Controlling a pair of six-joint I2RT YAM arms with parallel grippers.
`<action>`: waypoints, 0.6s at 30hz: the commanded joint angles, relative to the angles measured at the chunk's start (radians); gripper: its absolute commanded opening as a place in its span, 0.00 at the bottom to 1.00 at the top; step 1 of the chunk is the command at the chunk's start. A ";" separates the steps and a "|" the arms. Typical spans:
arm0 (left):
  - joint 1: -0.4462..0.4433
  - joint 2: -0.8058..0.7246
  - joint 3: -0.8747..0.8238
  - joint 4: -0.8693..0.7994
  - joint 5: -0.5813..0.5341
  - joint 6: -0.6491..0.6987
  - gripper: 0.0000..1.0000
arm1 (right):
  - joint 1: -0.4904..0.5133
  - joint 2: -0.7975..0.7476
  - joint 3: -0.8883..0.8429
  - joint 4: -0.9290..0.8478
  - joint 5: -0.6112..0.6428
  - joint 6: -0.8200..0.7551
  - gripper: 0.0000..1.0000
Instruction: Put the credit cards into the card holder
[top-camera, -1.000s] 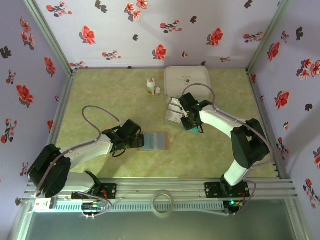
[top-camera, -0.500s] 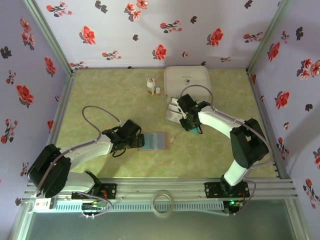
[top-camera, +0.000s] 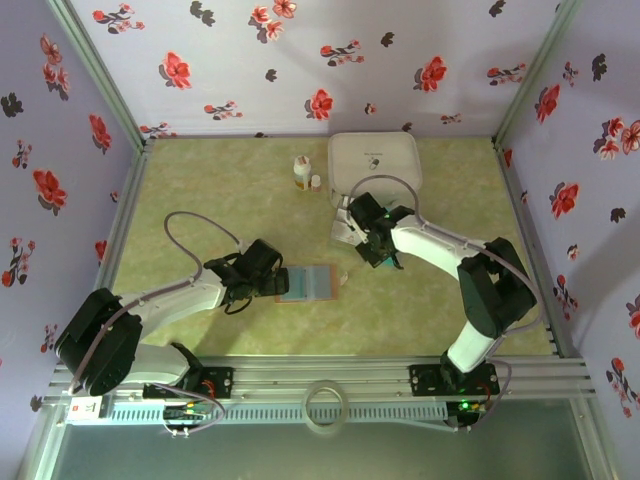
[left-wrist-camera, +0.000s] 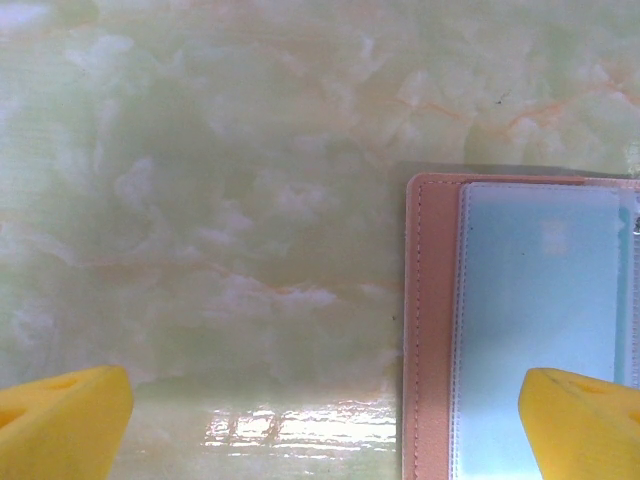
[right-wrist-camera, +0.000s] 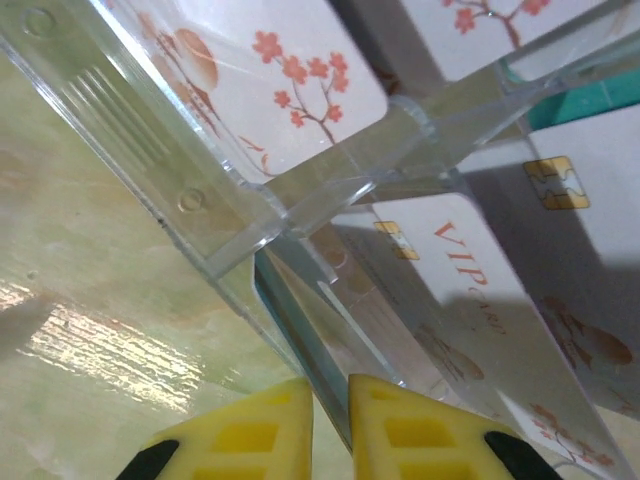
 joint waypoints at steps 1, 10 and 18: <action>0.007 -0.001 0.014 -0.015 0.011 0.012 1.00 | 0.016 -0.014 0.028 -0.026 0.024 -0.066 0.13; 0.008 -0.004 0.016 -0.023 0.012 0.018 1.00 | 0.047 -0.075 0.069 -0.056 0.017 -0.110 0.05; 0.008 -0.004 0.021 -0.033 0.011 0.038 1.00 | 0.076 -0.175 0.105 -0.082 -0.001 -0.085 0.00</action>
